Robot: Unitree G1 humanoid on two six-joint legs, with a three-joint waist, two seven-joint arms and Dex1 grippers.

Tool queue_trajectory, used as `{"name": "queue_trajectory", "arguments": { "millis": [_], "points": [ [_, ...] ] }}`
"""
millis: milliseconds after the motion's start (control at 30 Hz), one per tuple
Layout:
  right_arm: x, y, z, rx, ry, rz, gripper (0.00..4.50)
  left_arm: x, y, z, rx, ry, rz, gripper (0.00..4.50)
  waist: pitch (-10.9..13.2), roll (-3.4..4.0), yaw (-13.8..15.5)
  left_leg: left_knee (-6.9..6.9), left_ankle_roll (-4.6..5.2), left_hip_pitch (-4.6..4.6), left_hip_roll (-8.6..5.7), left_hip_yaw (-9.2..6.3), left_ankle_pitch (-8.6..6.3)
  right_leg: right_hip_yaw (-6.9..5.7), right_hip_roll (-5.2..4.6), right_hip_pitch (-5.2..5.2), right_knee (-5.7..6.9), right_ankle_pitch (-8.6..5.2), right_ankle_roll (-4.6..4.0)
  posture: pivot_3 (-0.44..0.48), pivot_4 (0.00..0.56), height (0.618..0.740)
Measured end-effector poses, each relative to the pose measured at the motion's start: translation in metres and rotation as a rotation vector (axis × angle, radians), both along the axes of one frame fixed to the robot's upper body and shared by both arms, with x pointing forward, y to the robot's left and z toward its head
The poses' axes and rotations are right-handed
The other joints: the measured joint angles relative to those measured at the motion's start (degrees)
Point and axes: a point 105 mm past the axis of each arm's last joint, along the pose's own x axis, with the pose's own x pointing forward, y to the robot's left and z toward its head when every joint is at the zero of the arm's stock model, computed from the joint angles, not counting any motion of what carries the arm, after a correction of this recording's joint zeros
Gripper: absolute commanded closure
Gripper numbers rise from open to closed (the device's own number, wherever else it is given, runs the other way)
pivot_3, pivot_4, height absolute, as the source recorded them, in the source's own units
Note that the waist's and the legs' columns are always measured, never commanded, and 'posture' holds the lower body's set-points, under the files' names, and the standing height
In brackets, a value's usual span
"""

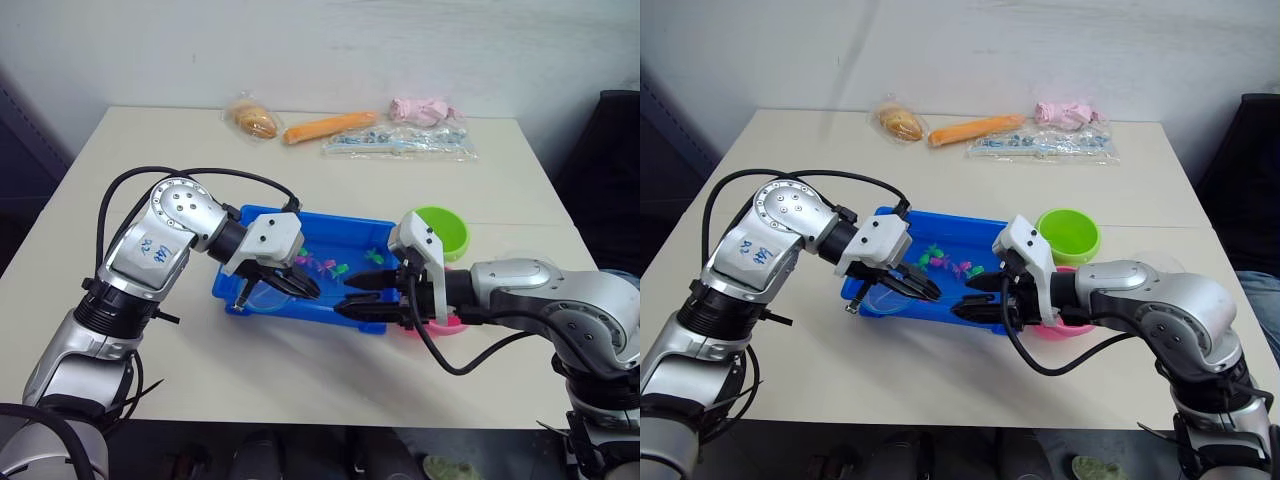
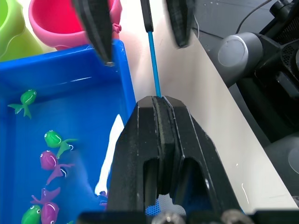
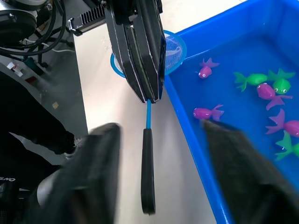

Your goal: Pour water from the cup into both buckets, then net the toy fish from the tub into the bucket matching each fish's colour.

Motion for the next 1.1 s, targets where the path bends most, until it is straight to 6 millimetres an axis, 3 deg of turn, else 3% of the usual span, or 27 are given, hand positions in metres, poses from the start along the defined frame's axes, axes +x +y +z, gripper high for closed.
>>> {"name": "queue_trajectory", "arguments": {
  "millis": [67, 333, 467, 567, 667, 767, 833, 933, 1100],
  "points": [
    [-0.001, 0.001, 0.0, 0.006, 0.006, 0.008, 4.47, 0.001, 0.0, 0.0, -0.004, 0.001, 0.013, 4.5, 0.0, 0.0, -0.1, 0.0, 0.0, 0.0, 0.0, 0.0, 0.0, 0.0, 0.02, 0.0, 0.0, 0.0, 0.0, 0.0, 0.15, 0.74],
    [-0.001, 0.002, 0.0, 0.021, 0.008, 0.006, 4.47, 0.001, 0.001, 0.001, -0.007, 0.009, 0.021, 4.5, 0.0, 0.0, 0.0, 0.01, 0.0, 0.0, 0.0, 0.01, 0.0, 0.01, 0.01, -0.02, 0.03, 0.0, 0.0, 0.0, 0.15, 0.74],
    [0.0, 0.002, 0.0, 0.029, 0.001, -0.001, 4.5, -0.004, 0.003, 0.008, -0.104, 0.096, 0.015, 3.05, 0.0, 0.0, 0.0, 0.04, 0.0, -0.05, 0.02, -0.01, 0.0, 0.02, 0.02, -0.08, 0.28, 0.0, 0.0, 0.0, 0.15, 0.74],
    [0.001, 0.001, 0.002, 0.034, -0.018, -0.008, 4.5, -0.005, 0.005, 0.031, -0.26, 0.13, 0.027, 1.56, 0.0, 0.0, 0.0, 0.33, 0.0, -0.39, 0.03, -0.06, 0.0, 0.02, 0.0, -0.41, 0.43, 0.0, 0.0, 0.0, 0.15, 0.74],
    [0.005, -0.01, 0.002, 0.025, -0.042, -0.047, 4.5, 0.013, 0.027, 0.06, -0.44, 0.121, 0.161, 0.2, 0.0, 0.0, -0.1, 0.64, 0.0, -0.76, 0.0, -0.08, 0.0, 0.02, -0.01, -0.76, 0.63, 0.02, 0.04, 0.0, 0.15, 0.74],
    [0.008, -0.026, 0.005, -0.002, -0.093, -0.09, 4.5, 0.023, 0.062, 0.07, -0.483, 0.073, 0.304, 0.04, 0.0, 0.0, -0.2, 0.62, 0.01, -0.72, -0.05, -0.04, -0.01, 0.03, 0.03, -0.76, 0.61, 0.02, 0.05, 0.0, 0.15, 0.74],
    [0.008, -0.034, 0.007, -0.018, -0.132, -0.107, 4.5, 0.026, 0.085, 0.062, -0.474, 0.052, 0.39, 0.04, 0.0, 0.01, -0.2, 0.59, 0.01, -0.68, -0.03, -0.03, -0.01, 0.04, 0.04, -0.76, 0.6, 0.02, 0.04, 0.0, 0.15, 0.74],
    [0.013, -0.051, 0.008, -0.072, -0.207, -0.157, 4.5, 0.029, 0.116, 0.033, -0.454, 0.051, 0.504, 0.04, 0.0, 0.02, -0.1, 0.62, 0.01, -0.7, -0.02, -0.03, -0.01, 0.03, -0.01, -0.75, 0.51, 0.02, 0.04, 0.0, 0.15, 0.74],
    [0.025, -0.083, 0.003, -0.212, -0.322, -0.226, 4.5, 0.022, 0.145, -0.009, -0.41, 0.05, 0.615, 0.04, 0.0, 0.01, 0.1, 0.63, 0.11, -0.7, -0.08, 0.01, -0.06, 0.03, -0.12, -0.73, 0.44, 0.02, 0.04, 0.0, 0.15, 0.74]
  ]
}}
